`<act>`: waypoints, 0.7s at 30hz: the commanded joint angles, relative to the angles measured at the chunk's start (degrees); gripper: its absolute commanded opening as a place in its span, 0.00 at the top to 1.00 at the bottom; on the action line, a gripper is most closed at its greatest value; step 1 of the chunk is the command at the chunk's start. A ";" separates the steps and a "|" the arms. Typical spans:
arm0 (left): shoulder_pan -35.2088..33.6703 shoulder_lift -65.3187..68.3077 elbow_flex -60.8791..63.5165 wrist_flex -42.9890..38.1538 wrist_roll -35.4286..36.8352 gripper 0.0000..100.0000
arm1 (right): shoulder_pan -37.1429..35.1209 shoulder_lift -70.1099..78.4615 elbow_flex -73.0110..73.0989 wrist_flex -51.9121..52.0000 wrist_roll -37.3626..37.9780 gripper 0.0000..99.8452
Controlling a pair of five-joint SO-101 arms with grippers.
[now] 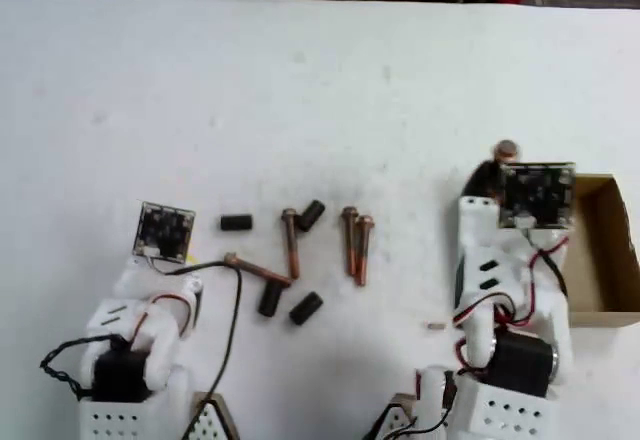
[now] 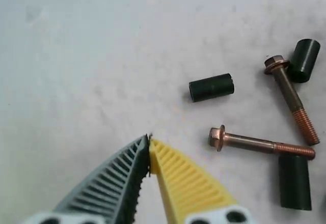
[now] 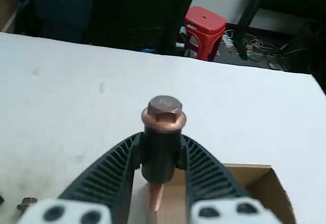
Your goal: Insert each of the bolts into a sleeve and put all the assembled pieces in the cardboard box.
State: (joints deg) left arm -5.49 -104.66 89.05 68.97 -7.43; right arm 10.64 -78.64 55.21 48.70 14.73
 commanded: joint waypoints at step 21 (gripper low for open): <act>-0.40 0.22 4.57 -2.46 -0.53 0.98 | 13.85 57.01 -30.24 1.89 1.32 0.98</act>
State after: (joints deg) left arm -5.49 -104.13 94.15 68.97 -7.43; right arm 24.00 -25.71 29.80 50.64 15.16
